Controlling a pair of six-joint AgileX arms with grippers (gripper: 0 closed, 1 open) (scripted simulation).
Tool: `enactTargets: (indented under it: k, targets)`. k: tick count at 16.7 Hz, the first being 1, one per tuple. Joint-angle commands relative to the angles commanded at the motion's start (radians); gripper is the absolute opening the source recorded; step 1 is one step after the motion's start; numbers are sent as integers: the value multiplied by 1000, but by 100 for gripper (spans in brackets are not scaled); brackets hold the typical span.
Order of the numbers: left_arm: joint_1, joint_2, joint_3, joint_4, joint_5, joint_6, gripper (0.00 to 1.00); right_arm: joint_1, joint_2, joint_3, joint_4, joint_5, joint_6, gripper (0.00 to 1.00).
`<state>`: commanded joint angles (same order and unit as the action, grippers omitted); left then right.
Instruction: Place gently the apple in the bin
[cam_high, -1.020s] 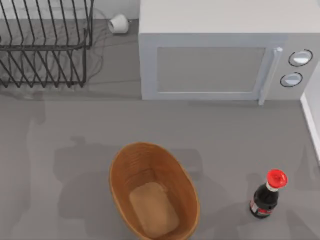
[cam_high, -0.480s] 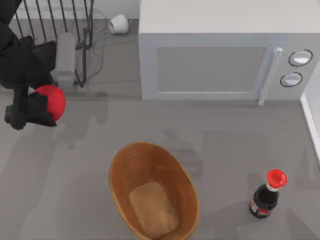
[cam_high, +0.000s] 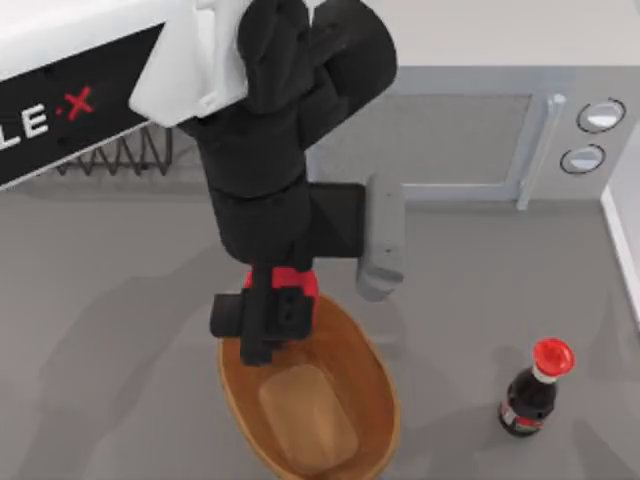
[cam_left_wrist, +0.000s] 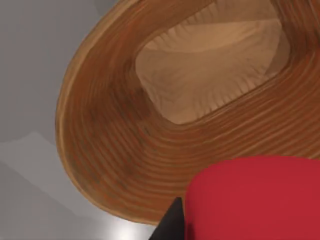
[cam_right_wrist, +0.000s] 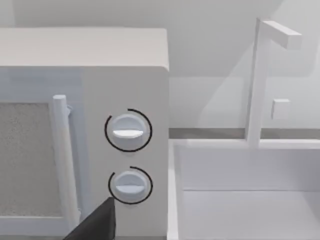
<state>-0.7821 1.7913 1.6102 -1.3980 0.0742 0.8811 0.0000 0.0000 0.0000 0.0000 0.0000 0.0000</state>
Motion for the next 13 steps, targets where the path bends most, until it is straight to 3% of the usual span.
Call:
enactTargets:
  k: [3,8,13]
  targets:
    - [-75,2,18,-13,-38,-70,0,0,0,0,0,0,0,100]
    - [-75,-1,12,-8,-38,-72,0,0,0,0,0,0,0,100]
    - [-81,5,-121,146,-38,-72,0,0,0,0,0,0,0,100]
